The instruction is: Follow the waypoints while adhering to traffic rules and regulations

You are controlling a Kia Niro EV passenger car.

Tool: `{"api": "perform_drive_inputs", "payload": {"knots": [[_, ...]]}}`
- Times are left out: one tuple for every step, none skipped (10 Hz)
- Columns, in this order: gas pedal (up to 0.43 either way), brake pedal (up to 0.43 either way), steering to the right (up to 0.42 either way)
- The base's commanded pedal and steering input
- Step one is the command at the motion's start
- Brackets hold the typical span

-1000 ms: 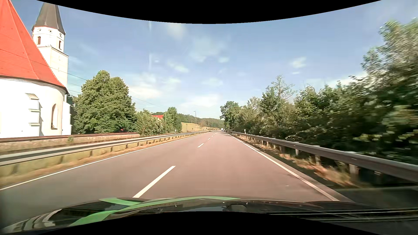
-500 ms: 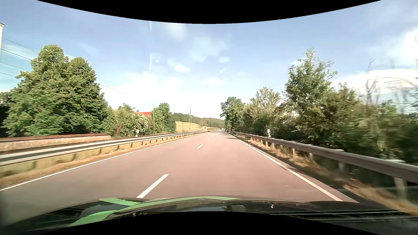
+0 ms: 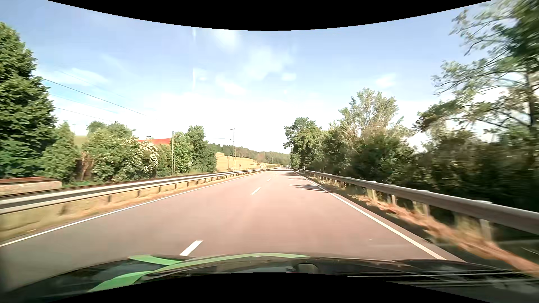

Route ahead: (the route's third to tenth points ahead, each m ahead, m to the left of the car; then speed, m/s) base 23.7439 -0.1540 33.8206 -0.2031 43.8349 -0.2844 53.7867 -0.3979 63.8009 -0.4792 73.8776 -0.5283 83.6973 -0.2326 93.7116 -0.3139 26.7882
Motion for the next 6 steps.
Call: {"api": "perform_drive_inputs", "payload": {"knots": [[0.24, 0.0, -0.003], [0.248, 0.0, -0.003], [0.268, 0.0, -0.002], [0.28, 0.0, -0.002], [0.287, 0.0, -0.002], [0.299, 0.0, -0.002]]}}
